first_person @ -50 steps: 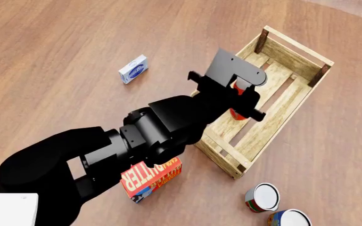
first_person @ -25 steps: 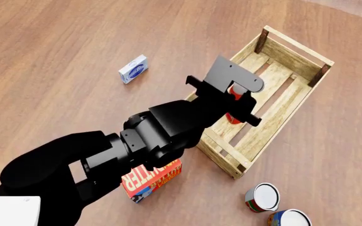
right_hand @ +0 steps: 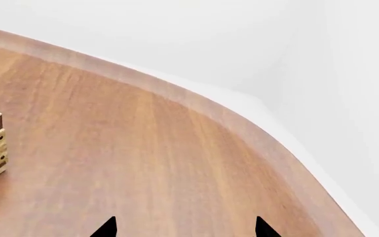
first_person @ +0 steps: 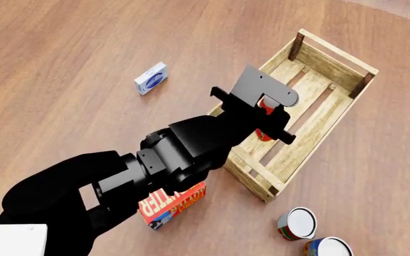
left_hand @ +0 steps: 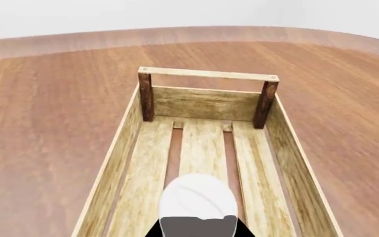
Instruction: Pick up the ketchup, and put it in the wooden tray.
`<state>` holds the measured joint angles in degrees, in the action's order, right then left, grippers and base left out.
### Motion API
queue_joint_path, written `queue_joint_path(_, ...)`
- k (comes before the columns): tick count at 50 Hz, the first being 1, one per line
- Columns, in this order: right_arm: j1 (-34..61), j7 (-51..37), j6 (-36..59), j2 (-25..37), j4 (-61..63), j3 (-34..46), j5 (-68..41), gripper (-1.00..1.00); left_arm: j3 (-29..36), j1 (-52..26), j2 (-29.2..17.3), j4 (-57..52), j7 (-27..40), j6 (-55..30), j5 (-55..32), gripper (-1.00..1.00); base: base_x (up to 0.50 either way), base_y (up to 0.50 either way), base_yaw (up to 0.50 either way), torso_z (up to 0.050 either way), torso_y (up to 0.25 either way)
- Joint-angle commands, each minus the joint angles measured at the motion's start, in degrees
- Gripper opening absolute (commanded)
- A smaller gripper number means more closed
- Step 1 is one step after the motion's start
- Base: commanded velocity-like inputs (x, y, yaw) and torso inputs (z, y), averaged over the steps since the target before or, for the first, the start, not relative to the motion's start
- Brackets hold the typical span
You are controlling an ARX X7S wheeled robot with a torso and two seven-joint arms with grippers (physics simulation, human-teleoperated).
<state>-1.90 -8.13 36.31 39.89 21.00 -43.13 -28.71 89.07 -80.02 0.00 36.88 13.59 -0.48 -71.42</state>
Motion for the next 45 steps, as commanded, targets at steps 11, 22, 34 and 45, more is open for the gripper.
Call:
queue_joint_path(11, 0.9, 0.1, -1.2, -0.1, -1.7, 1.5, 0.8, 1.0, 0.0, 0.4, 0.0, 0.6, 0.0, -0.2, 0.3, 1.0, 0.0, 0.0, 0.0, 0.0, 0.0)
queue_joint_path(22, 0.2, 0.2, -1.6, -0.6, -1.4, 1.0, 1.0, 1.0, 0.0, 0.4, 0.0, 0.3, 0.2, -0.2, 0.6, 1.0, 0.0, 0.0, 0.0, 0.0, 0.0)
queue_joint_path(34, 0.0, 0.1, -2.1, -1.1, -1.3, 1.2, 1.3, 1.0, 0.0, 0.0, 0.0, 0.5, 0.0, -0.1, 0.5, 1.0, 0.0, 0.0, 0.0, 0.0, 0.0)
queue_joint_path(45, -1.0, -0.3, -1.0, -1.5, 1.3, -0.2, 0.6, 1.0, 0.1, -1.4, 0.0, -1.1, -0.5, -0.3, -0.9, 1.0, 0.0, 0.0, 0.0, 0.0, 0.0)
